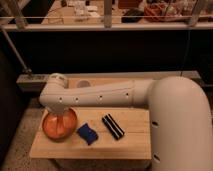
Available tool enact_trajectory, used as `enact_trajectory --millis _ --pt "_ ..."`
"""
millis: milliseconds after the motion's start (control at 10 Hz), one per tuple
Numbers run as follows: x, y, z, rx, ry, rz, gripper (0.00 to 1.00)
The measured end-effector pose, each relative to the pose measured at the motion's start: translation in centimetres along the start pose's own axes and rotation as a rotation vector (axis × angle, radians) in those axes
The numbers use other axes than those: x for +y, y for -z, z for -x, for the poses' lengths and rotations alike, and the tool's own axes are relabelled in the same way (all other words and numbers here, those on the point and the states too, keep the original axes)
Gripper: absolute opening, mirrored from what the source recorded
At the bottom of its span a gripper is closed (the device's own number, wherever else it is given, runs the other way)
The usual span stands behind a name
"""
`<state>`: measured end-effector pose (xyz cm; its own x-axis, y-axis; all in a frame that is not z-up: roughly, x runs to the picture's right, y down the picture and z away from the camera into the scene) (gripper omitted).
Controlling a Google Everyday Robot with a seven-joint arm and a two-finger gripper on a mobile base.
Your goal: Place the pepper in the ceramic bowl
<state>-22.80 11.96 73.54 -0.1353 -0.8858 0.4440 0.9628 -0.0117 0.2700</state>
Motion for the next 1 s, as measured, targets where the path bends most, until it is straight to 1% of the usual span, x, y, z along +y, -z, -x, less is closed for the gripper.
enact_trajectory --millis 100,200,300,800,900,1000 --pt "0.03 -0.16 -0.07 -0.001 -0.001 -0.001 0.15" --pt "-0.02 -0.29 -0.13 -0.002 0.0 -0.002 0.23" --pt "-0.16 -0.4 -0.17 -0.003 0.001 -0.003 0.25" --pt "-0.15 -0.96 -0.45 -0.006 0.0 -0.006 0.25" --pt "-0.17 -1.05 -0.51 -0.006 -0.001 -0.006 0.29" --pt "-0.27 -1.15 -0.53 -0.006 0.0 -0.007 0.36"
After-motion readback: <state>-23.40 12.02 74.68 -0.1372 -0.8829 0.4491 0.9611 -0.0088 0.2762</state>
